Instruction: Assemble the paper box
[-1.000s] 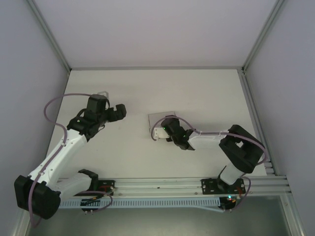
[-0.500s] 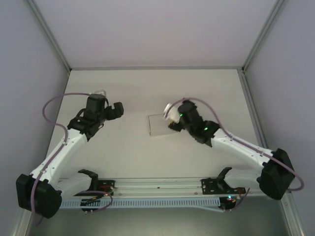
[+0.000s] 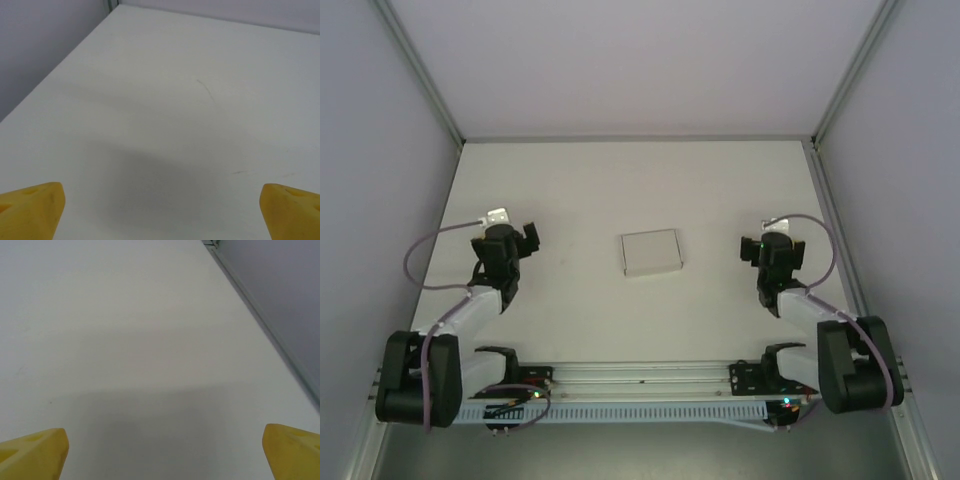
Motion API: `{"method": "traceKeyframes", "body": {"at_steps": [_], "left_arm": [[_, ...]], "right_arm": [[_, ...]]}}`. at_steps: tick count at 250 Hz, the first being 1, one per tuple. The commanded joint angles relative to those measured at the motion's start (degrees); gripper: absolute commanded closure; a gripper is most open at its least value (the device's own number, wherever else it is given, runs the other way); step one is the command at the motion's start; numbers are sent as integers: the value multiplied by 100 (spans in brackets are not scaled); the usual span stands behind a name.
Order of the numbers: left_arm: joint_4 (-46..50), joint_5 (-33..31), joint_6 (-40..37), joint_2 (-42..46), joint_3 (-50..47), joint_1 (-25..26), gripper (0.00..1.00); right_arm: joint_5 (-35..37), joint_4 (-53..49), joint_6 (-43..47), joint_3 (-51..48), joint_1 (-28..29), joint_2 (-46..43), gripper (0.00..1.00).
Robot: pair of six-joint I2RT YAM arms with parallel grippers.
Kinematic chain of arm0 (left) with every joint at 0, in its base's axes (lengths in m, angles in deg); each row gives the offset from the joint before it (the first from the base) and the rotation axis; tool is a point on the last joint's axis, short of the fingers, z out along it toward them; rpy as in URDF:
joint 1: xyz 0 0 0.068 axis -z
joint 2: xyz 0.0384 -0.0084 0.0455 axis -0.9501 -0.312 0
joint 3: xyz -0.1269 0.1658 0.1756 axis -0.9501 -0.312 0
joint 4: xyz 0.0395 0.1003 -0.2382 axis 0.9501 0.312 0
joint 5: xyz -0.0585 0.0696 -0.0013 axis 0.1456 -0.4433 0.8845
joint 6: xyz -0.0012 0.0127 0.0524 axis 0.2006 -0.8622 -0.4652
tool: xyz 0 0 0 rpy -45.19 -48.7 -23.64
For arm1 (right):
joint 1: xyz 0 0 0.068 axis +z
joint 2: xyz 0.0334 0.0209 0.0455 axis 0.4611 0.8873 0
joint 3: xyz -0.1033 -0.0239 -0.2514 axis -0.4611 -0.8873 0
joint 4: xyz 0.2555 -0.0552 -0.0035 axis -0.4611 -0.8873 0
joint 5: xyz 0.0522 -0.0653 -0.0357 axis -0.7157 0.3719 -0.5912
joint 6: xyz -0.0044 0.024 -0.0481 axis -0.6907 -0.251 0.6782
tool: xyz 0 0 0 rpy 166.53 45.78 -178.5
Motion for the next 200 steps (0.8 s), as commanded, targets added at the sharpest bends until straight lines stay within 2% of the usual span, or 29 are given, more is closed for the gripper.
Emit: {"method": "traceKeyframes", "body": {"at_steps": [1,23,42,55,62,76,81,89,100,108,124,146,173,200], "left_arm": [[-2115,-166,-637,-364,-276,-40,0],[-2630,-37,-970,-680,-490,-49,0],[-3888,-147,-1245,-1109,-908,-90,0],[-3813,-99,-1221,-1085,-890,-144,0],[-3976,68,-1241,-1144,-931,-244,0],[-4869,407,-1116,-1667,-1137,-520,0],[-5284,683,-1159,-1921,-1156,-652,0],[-4840,1252,-1089,-2052,-1040,-792,0],[-4695,1260,-1350,-2295,-745,-651,0],[-4262,1464,-1391,-2187,-612,-631,0],[-4488,1571,-1385,-2250,-681,-700,0],[-4461,1571,-1387,-2237,-671,-696,0],[-4457,1569,-1385,-2231,-666,-693,0],[-4472,1570,-1388,-2231,-675,-694,1]], "right_arm": [[-439,2982,-162,-497,-84,423,0],[-538,4061,-46,-728,-114,1095,0],[-695,4688,-24,-623,-172,1943,0],[-752,5149,17,-398,-188,2486,0],[-848,4684,-17,-255,-228,2371,0],[-1183,2375,-274,457,-458,1818,0],[-1403,2046,-382,661,-584,1866,0],[-1804,2706,-411,486,-786,2049,0],[-1837,3412,-503,235,-853,2160,0],[-1855,3234,-518,289,-882,2108,0],[-1850,2638,-469,432,-862,1940,0],[-1843,3076,-409,329,-837,2072,0],[-1898,2732,-405,413,-835,1970,0],[-1915,2915,-385,383,-834,2053,0]]}}
